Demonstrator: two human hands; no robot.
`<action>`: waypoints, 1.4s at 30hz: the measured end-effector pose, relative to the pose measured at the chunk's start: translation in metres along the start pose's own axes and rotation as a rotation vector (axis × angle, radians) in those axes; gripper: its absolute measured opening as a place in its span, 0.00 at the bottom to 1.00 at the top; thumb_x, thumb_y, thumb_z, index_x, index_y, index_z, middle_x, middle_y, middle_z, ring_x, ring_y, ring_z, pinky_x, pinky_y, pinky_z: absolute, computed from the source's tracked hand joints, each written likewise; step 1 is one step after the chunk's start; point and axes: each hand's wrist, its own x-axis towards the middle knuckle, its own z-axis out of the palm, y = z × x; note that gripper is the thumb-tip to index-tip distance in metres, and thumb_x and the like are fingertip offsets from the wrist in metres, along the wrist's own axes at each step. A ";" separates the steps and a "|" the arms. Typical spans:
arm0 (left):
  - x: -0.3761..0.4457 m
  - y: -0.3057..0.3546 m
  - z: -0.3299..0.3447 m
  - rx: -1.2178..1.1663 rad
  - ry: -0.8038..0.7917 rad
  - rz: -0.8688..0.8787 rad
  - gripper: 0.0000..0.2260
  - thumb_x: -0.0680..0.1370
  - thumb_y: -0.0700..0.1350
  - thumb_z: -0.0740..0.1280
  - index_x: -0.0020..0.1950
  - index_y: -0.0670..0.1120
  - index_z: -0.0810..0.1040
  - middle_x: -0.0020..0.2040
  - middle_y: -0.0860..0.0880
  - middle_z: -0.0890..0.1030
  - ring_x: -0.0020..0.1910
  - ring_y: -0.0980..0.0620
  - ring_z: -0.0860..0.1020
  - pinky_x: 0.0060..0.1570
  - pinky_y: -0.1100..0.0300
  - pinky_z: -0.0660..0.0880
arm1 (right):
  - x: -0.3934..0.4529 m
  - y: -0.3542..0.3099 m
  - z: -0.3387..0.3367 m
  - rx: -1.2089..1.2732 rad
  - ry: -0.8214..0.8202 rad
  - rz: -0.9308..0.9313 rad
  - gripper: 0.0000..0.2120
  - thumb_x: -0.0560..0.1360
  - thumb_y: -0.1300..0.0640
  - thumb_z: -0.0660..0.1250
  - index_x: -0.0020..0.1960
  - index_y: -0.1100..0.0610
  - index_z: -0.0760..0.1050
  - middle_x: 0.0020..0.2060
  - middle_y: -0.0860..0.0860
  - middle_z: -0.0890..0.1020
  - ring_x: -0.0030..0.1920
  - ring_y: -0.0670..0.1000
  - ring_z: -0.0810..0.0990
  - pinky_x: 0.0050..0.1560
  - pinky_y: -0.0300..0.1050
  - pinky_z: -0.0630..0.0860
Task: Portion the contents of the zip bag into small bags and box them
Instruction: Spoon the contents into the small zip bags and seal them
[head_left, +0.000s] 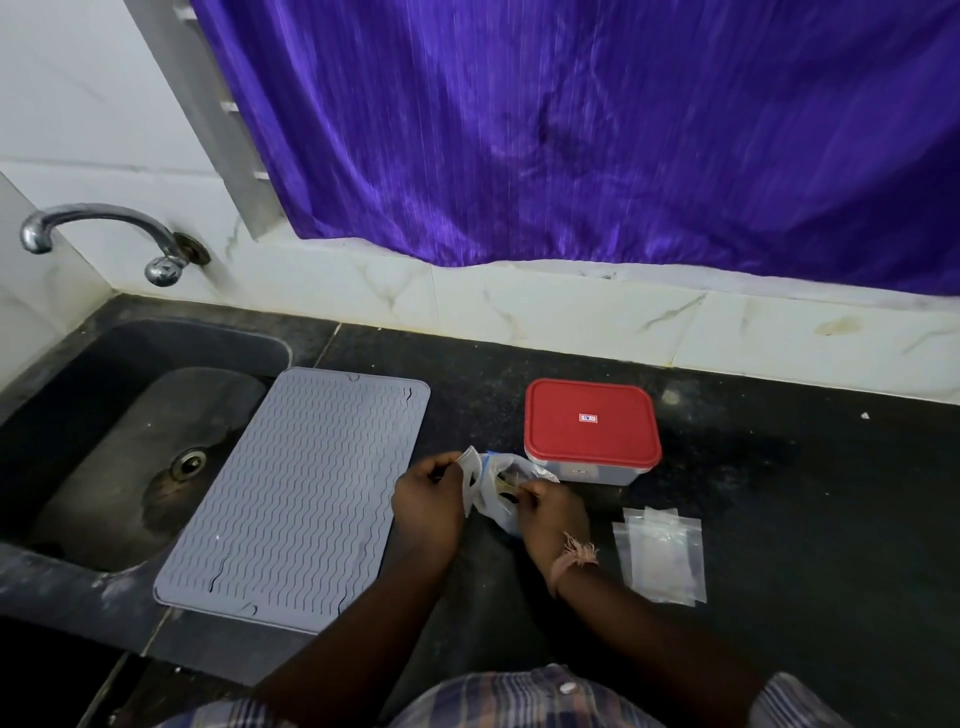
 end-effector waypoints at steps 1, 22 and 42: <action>0.000 0.005 -0.002 -0.010 -0.004 0.020 0.10 0.78 0.44 0.67 0.49 0.56 0.86 0.44 0.61 0.86 0.45 0.63 0.83 0.50 0.59 0.81 | 0.002 -0.002 0.000 -0.002 -0.029 -0.009 0.10 0.78 0.53 0.66 0.56 0.51 0.84 0.50 0.50 0.86 0.53 0.51 0.83 0.55 0.45 0.78; 0.000 0.060 -0.008 -0.334 -0.676 0.003 0.11 0.79 0.44 0.72 0.59 0.40 0.83 0.55 0.40 0.86 0.56 0.41 0.85 0.58 0.47 0.81 | -0.004 -0.050 -0.081 0.771 0.147 -0.019 0.04 0.78 0.61 0.69 0.47 0.55 0.81 0.41 0.52 0.86 0.44 0.52 0.84 0.46 0.45 0.80; -0.012 0.064 0.005 -0.467 -0.493 0.054 0.06 0.78 0.40 0.72 0.51 0.38 0.86 0.47 0.38 0.87 0.46 0.42 0.84 0.48 0.49 0.80 | -0.011 -0.059 -0.084 0.937 0.137 -0.013 0.05 0.78 0.62 0.69 0.44 0.56 0.81 0.37 0.50 0.84 0.40 0.46 0.82 0.44 0.44 0.78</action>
